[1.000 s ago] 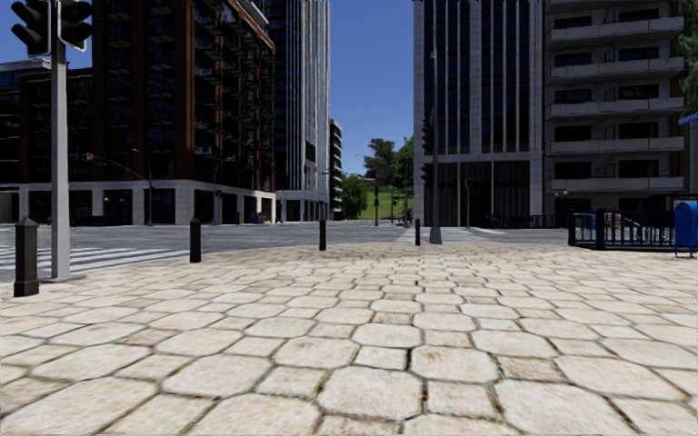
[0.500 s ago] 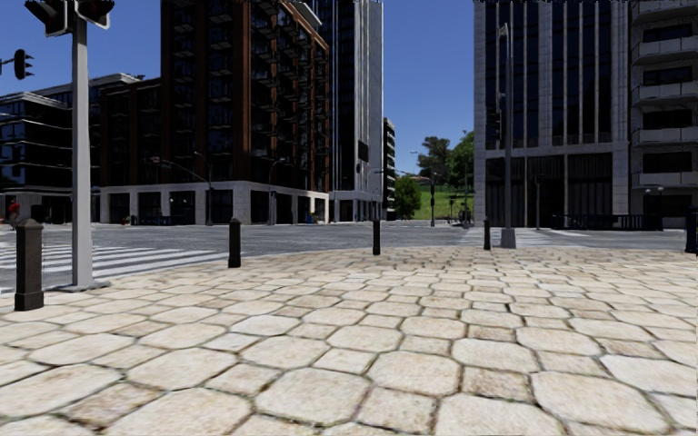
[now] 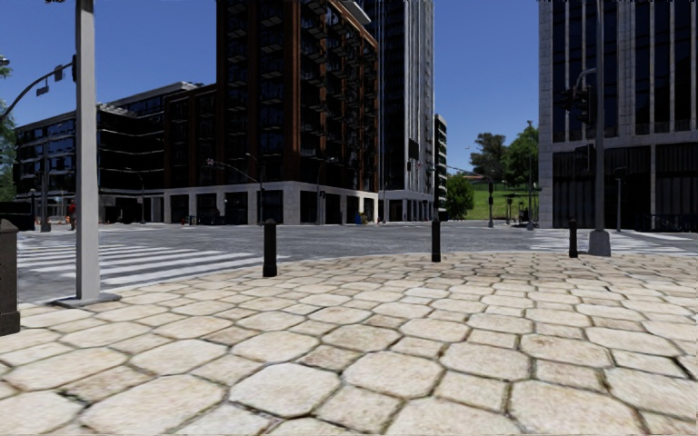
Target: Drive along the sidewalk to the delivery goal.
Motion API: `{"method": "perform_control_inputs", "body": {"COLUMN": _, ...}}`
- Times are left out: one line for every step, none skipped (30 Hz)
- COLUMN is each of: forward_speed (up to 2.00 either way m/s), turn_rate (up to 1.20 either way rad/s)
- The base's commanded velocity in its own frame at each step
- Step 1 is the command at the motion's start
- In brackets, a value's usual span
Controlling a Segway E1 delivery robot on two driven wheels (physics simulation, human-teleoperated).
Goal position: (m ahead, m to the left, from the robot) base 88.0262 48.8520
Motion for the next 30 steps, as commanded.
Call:
{"method": "perform_control_inputs", "body": {"forward_speed": 2.00, "turn_rate": 0.40}}
{"method": "perform_control_inputs", "body": {"forward_speed": 2.00, "turn_rate": 0.40}}
{"method": "perform_control_inputs", "body": {"forward_speed": 2.00, "turn_rate": 0.40}}
{"method": "perform_control_inputs", "body": {"forward_speed": 2.00, "turn_rate": 0.40}}
{"method": "perform_control_inputs", "body": {"forward_speed": 2.00, "turn_rate": 0.40}}
{"method": "perform_control_inputs", "body": {"forward_speed": 2.00, "turn_rate": 0.40}}
{"method": "perform_control_inputs", "body": {"forward_speed": 2.00, "turn_rate": 0.40}}
{"method": "perform_control_inputs", "body": {"forward_speed": 2.00, "turn_rate": 0.40}}
{"method": "perform_control_inputs", "body": {"forward_speed": 2.00, "turn_rate": 0.40}}
{"method": "perform_control_inputs", "body": {"forward_speed": 2.00, "turn_rate": 0.40}}
{"method": "perform_control_inputs", "body": {"forward_speed": 2.00, "turn_rate": 0.40}}
{"method": "perform_control_inputs", "body": {"forward_speed": 2.00, "turn_rate": 0.40}}
{"method": "perform_control_inputs", "body": {"forward_speed": 2.00, "turn_rate": 0.40}}
{"method": "perform_control_inputs", "body": {"forward_speed": 2.00, "turn_rate": 0.40}}
{"method": "perform_control_inputs", "body": {"forward_speed": 2.00, "turn_rate": 0.42}}
{"method": "perform_control_inputs", "body": {"forward_speed": 2.00, "turn_rate": 0.42}}
{"method": "perform_control_inputs", "body": {"forward_speed": 2.00, "turn_rate": 0.42}}
{"method": "perform_control_inputs", "body": {"forward_speed": 2.00, "turn_rate": 0.42}}
{"method": "perform_control_inputs", "body": {"forward_speed": 2.00, "turn_rate": 0.42}}
{"method": "perform_control_inputs", "body": {"forward_speed": 2.00, "turn_rate": 0.42}}
{"method": "perform_control_inputs", "body": {"forward_speed": 2.00, "turn_rate": 0.42}}
{"method": "perform_control_inputs", "body": {"forward_speed": 2.00, "turn_rate": 0.42}}
{"method": "perform_control_inputs", "body": {"forward_speed": 2.00, "turn_rate": 0.42}}
{"method": "perform_control_inputs", "body": {"forward_speed": 2.00, "turn_rate": 0.42}}
{"method": "perform_control_inputs", "body": {"forward_speed": 2.00, "turn_rate": 0.42}}
{"method": "perform_control_inputs", "body": {"forward_speed": 2.00, "turn_rate": 0.42}}
{"method": "perform_control_inputs", "body": {"forward_speed": 2.00, "turn_rate": 0.42}}
{"method": "perform_control_inputs", "body": {"forward_speed": 2.00, "turn_rate": 0.42}}
{"method": "perform_control_inputs", "body": {"forward_speed": 2.00, "turn_rate": 0.42}}
{"method": "perform_control_inputs", "body": {"forward_speed": 2.00, "turn_rate": 0.42}}
